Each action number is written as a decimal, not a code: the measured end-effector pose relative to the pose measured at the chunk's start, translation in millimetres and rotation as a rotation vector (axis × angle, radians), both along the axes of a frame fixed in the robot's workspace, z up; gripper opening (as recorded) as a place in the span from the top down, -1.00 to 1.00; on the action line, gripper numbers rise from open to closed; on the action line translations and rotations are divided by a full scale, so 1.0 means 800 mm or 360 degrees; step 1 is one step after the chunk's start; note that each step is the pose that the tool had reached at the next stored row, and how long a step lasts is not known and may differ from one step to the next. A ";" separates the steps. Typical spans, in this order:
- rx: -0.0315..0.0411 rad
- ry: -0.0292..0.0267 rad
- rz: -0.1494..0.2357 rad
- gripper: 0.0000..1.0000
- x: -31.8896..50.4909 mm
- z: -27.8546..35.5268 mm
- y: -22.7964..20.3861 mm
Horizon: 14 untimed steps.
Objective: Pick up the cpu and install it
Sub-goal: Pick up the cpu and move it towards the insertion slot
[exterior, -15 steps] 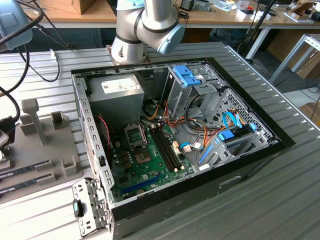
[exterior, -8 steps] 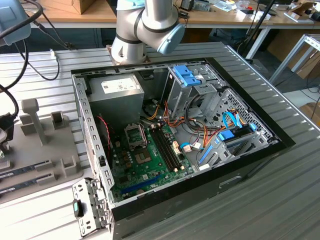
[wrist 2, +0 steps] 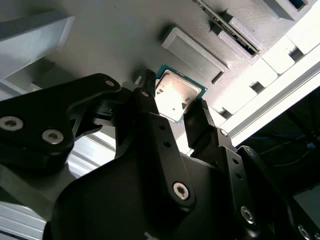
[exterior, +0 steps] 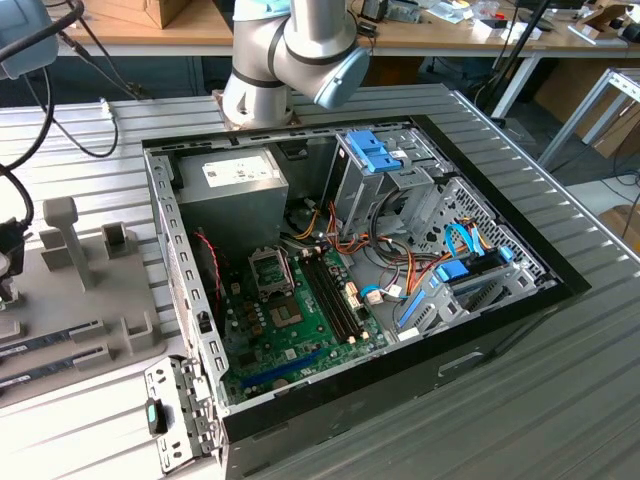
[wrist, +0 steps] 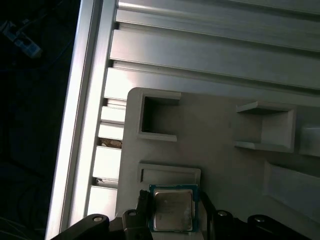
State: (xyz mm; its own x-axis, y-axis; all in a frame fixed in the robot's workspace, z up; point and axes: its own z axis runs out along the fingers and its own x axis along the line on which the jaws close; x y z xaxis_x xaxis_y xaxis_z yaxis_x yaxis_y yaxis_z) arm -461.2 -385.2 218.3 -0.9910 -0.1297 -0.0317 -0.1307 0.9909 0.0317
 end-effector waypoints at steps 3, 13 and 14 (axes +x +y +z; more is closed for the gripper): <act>0.0002 0.00000 0.0000 0.05 0.000 0.0022 0.0000; 0.0014 0.00001 0.0000 0.05 0.000 0.0123 0.0000; 0.0015 0.00000 0.0000 0.05 0.000 0.0134 0.0000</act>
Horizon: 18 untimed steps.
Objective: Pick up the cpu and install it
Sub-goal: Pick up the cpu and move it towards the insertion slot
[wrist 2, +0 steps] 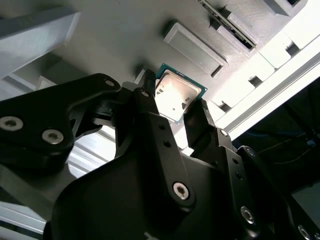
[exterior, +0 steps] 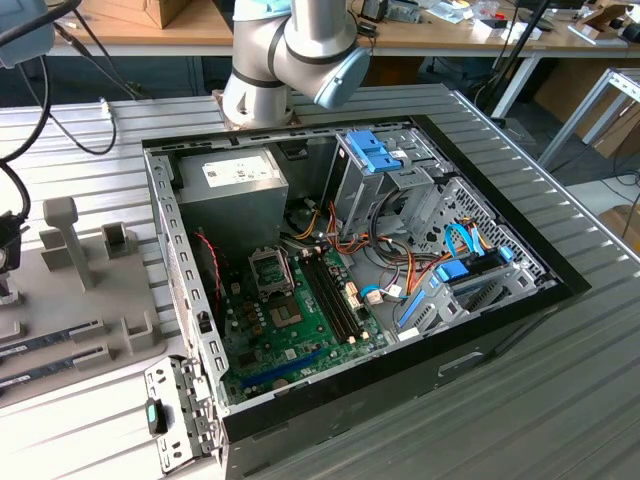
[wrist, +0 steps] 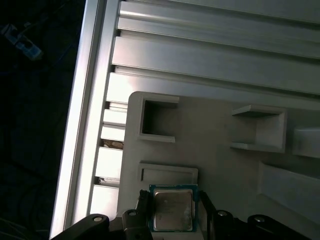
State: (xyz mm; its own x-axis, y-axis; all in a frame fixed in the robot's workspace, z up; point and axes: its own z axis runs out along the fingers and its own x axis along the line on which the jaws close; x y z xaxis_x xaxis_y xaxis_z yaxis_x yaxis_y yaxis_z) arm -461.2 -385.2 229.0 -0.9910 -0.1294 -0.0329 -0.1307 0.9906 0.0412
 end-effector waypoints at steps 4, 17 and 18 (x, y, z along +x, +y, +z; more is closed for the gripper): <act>0.0006 0.00001 0.0000 0.05 0.000 0.0049 0.0000; 0.0036 0.00001 0.0000 0.05 0.000 0.0281 0.0000; 0.0037 0.00000 0.0000 0.05 0.000 0.0291 0.0000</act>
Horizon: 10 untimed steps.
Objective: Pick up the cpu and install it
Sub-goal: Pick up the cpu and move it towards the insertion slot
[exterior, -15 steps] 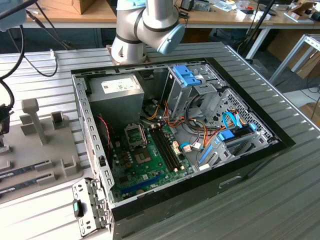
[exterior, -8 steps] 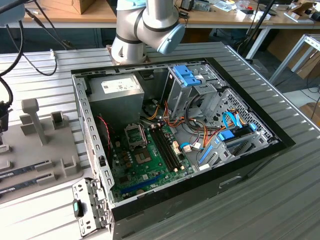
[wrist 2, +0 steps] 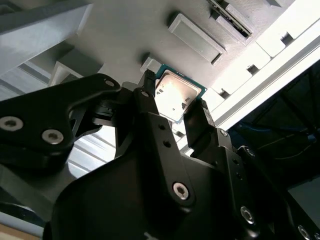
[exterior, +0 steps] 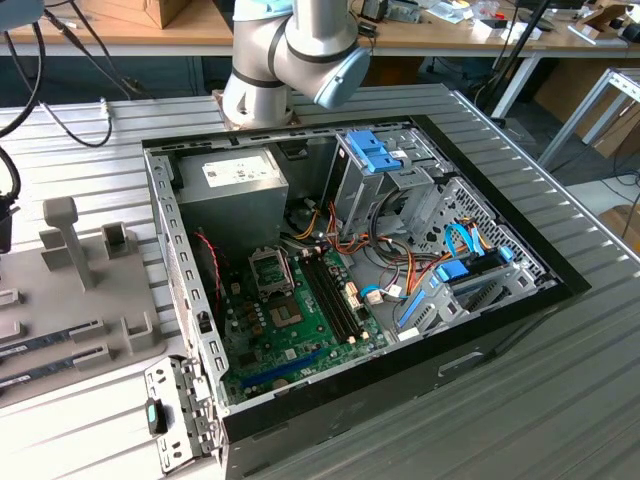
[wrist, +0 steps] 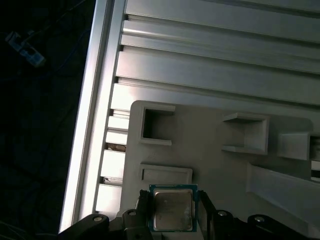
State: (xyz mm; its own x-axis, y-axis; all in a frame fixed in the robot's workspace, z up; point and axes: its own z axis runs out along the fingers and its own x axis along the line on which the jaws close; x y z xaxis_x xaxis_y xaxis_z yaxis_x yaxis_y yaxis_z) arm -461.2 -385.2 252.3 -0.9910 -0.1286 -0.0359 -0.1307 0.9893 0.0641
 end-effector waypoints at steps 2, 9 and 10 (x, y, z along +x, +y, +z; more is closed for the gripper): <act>0.0004 0.00001 0.0000 0.05 0.000 0.0040 0.0000; 0.0017 0.00001 0.0000 0.05 0.000 0.0157 0.0000; 0.0018 0.00001 0.0000 0.05 0.000 0.0173 0.0000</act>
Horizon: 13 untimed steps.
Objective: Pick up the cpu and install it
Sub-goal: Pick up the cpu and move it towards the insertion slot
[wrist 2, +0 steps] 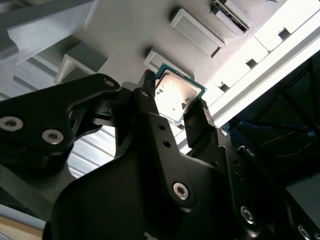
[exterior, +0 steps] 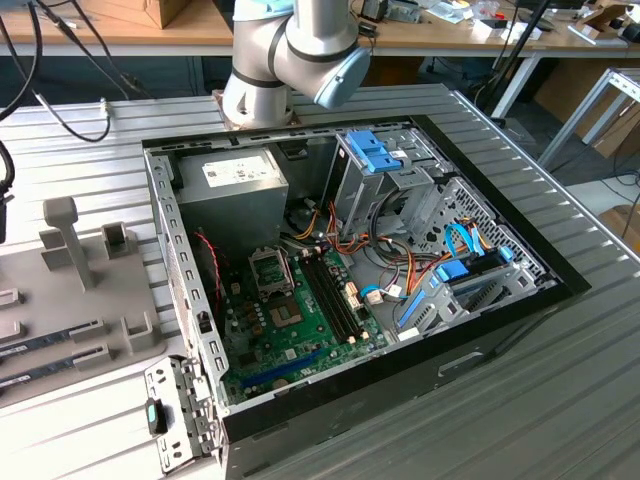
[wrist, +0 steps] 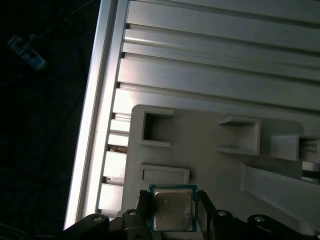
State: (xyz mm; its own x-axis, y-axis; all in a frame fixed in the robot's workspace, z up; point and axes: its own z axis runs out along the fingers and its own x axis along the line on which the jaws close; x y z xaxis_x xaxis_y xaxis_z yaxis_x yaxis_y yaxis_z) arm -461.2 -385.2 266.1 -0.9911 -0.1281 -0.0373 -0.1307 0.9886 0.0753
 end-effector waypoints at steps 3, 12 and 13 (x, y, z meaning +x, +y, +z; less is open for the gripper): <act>0.0004 -0.00001 0.0000 0.05 0.000 0.0038 0.0000; 0.0016 0.00000 0.0000 0.05 0.000 0.0177 0.0000; 0.0017 -0.00001 0.0000 0.05 0.000 0.0191 0.0000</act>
